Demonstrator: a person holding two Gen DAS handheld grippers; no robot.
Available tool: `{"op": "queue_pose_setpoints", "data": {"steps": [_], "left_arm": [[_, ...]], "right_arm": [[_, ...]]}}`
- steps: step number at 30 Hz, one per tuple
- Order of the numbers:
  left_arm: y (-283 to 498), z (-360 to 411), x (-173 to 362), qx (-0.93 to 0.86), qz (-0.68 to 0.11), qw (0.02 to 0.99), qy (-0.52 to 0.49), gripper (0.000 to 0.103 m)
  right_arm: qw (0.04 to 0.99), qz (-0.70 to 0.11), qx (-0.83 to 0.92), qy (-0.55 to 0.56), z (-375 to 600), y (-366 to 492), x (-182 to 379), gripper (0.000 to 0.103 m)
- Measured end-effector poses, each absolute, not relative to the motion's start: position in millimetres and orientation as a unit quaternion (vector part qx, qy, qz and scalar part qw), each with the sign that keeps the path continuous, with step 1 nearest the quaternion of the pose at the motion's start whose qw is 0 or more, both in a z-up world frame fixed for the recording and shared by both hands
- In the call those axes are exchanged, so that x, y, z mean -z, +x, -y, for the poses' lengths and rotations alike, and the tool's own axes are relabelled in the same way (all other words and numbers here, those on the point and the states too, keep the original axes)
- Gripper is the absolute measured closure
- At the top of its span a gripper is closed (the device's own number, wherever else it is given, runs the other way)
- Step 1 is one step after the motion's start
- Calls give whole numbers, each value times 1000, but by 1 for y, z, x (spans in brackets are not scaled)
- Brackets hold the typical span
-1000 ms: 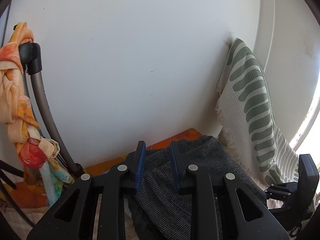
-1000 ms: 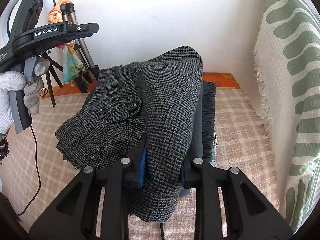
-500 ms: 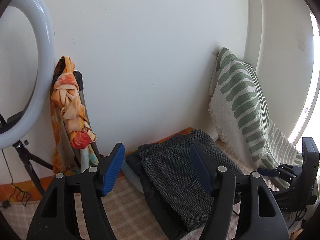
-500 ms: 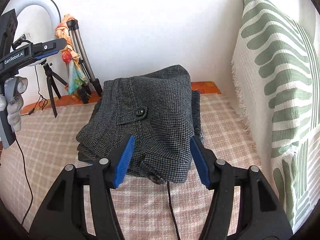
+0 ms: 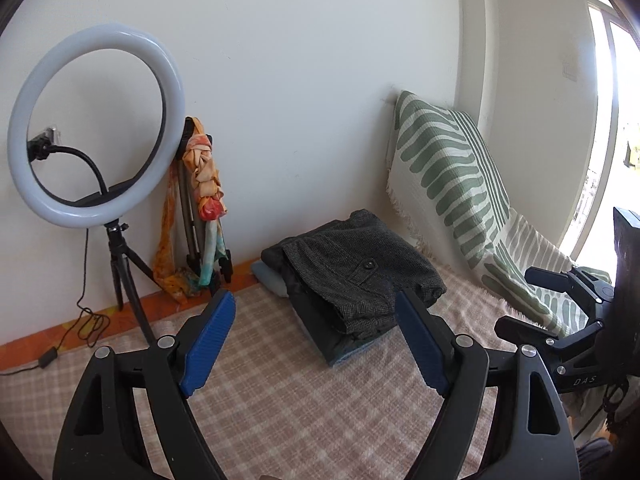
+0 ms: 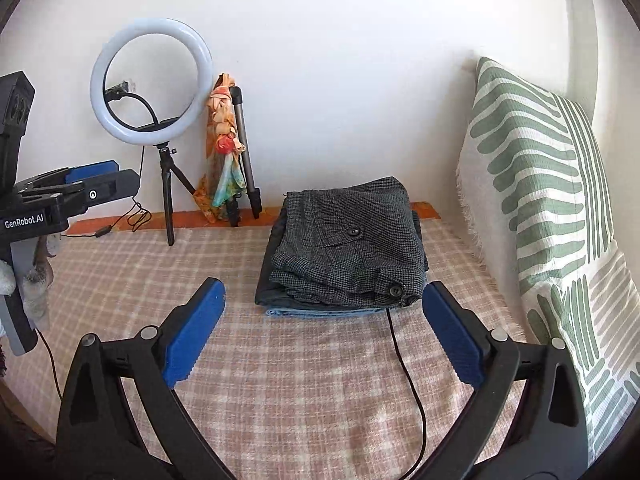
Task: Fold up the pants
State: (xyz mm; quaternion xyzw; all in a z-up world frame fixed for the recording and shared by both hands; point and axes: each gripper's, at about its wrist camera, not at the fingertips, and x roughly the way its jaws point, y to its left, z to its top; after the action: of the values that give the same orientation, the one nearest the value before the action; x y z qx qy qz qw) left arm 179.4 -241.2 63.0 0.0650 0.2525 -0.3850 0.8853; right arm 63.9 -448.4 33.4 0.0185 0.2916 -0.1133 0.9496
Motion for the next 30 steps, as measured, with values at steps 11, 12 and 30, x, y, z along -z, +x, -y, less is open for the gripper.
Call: {"op": "queue_pose_setpoints", "data": {"steps": [11, 12, 30], "left_arm": [[114, 173, -42, 373, -259, 890, 45, 15], [110, 168, -38, 372, -262, 890, 43, 15], [83, 141, 1, 333, -274, 901, 49, 14]], "right_arm": [[956, -262, 132, 21, 392, 9, -31, 0], [956, -260, 134, 22, 389, 7, -30, 0], [953, -255, 159, 43, 376, 3, 2, 0]]}}
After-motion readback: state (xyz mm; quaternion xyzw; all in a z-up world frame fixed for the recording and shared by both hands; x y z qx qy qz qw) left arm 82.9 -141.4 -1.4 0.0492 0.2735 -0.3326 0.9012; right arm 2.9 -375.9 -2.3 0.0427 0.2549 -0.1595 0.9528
